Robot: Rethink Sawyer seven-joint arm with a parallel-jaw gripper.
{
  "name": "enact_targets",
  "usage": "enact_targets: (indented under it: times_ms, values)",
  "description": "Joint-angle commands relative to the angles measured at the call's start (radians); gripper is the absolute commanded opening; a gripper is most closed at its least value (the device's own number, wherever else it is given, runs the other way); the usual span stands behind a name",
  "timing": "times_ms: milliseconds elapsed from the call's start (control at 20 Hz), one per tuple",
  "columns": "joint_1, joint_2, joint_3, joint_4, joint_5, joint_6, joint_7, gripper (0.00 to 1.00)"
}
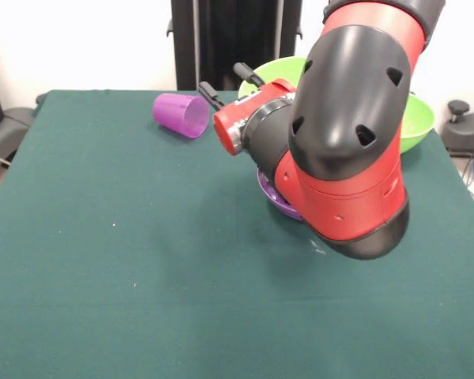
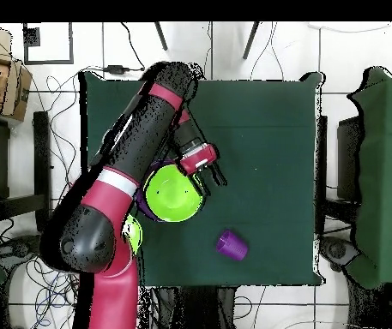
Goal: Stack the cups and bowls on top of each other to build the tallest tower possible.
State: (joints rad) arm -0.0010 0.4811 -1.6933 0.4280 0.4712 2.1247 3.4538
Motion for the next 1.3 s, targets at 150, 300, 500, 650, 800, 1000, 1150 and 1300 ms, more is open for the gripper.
enact_targets:
  times_ms: [150, 300, 500, 650, 800, 1000, 1150, 1300]
  values:
    - [0.02, 0.039, 0.213, 0.029, -0.093, -0.118, -0.197, 1.0]
    - [0.02, 0.051, 0.242, 0.03, -0.105, -0.127, -0.188, 1.0]
    - [0.029, 0.055, 0.277, 0.046, -0.141, -0.137, -0.211, 1.0]
    - [0.04, 0.051, 0.308, 0.064, -0.163, -0.134, -0.212, 1.0]
    - [0.041, 0.048, 0.334, 0.069, -0.178, -0.131, -0.203, 1.0]
    - [0.038, 0.033, 0.355, 0.085, -0.196, -0.099, -0.177, 1.0]
    - [0.034, 0.029, 0.369, 0.085, -0.198, -0.076, -0.15, 1.0]
    - [0.022, 0.026, 0.382, 0.087, -0.167, -0.041, -0.073, 1.0]
